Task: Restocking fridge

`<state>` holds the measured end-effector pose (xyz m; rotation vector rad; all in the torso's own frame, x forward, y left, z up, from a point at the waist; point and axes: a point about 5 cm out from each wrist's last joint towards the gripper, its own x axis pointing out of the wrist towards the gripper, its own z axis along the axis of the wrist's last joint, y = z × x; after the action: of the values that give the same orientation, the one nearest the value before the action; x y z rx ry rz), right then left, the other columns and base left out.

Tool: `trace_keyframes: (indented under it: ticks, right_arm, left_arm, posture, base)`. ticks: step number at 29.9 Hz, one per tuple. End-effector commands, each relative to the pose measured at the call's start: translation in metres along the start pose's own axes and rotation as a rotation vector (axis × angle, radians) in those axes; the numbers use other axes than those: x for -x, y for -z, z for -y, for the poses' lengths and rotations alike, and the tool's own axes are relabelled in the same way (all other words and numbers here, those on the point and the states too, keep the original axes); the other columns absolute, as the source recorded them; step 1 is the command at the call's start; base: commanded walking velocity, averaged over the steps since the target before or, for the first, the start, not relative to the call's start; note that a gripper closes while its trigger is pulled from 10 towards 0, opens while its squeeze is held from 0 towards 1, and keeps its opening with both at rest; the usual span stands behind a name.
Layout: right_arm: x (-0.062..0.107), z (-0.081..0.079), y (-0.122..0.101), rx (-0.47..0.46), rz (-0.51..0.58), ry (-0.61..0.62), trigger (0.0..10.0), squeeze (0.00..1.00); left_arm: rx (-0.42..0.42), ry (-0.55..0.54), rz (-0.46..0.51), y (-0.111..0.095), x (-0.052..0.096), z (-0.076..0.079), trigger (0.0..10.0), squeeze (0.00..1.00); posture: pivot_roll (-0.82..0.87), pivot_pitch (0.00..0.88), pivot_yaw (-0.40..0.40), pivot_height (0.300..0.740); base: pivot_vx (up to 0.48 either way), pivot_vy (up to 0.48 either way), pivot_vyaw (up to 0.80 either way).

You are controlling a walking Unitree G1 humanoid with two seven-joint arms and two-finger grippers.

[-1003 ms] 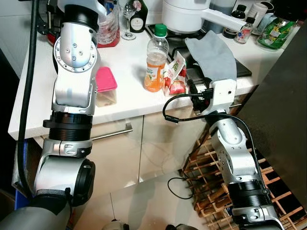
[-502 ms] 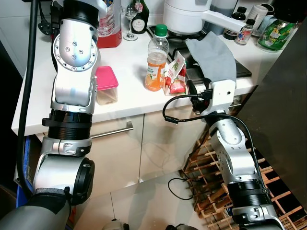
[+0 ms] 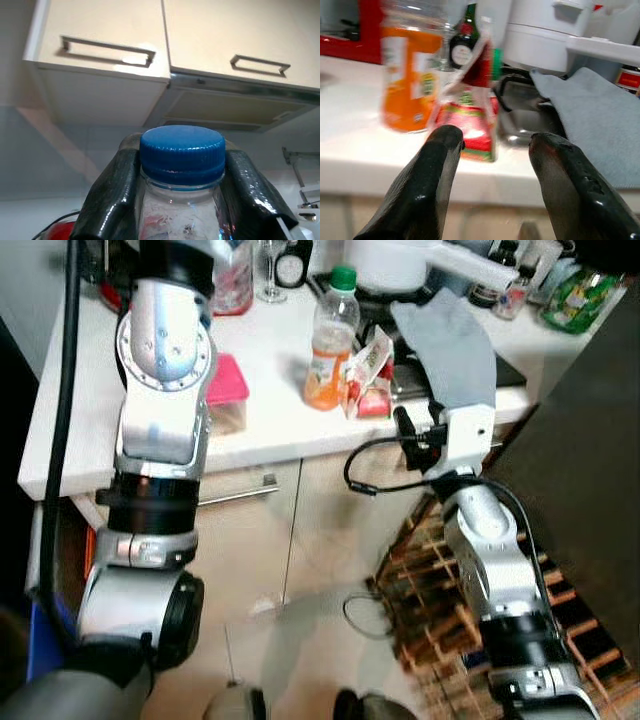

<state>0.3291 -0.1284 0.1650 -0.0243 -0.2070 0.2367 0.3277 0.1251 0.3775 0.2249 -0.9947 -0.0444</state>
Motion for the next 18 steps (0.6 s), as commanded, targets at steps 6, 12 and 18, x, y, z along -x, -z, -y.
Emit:
trace_keyframes:
  ticks: [6, 12, 18]
  right_arm:
    - [0.003, 0.004, 0.001, 0.005, -0.002, 0.013, 10.0, 0.00]
    - [0.006, 0.004, 0.005, -0.004, -0.014, 0.031, 10.0, 0.00]
    - [0.011, 0.003, 0.015, -0.020, -0.050, 0.038, 10.0, 0.00]
  left_arm:
    - [0.017, 0.008, 0.053, -0.012, -0.002, 0.002, 10.0, 0.00]
    - [0.028, 0.027, 0.036, -0.010, 0.001, 0.005, 10.0, 0.00]
    - [0.098, 0.045, -0.094, 0.010, 0.024, 0.015, 10.0, 0.00]
  posture:
    - [-0.03, 0.000, -0.080, 0.740]
    - [-0.03, 0.000, -0.071, 0.740]
    - [-0.02, 0.000, -0.067, 0.740]
  base:
    - [-0.268, 0.000, 0.00]
    - [-0.262, 0.000, 0.00]
    - [-0.265, 0.000, 0.00]
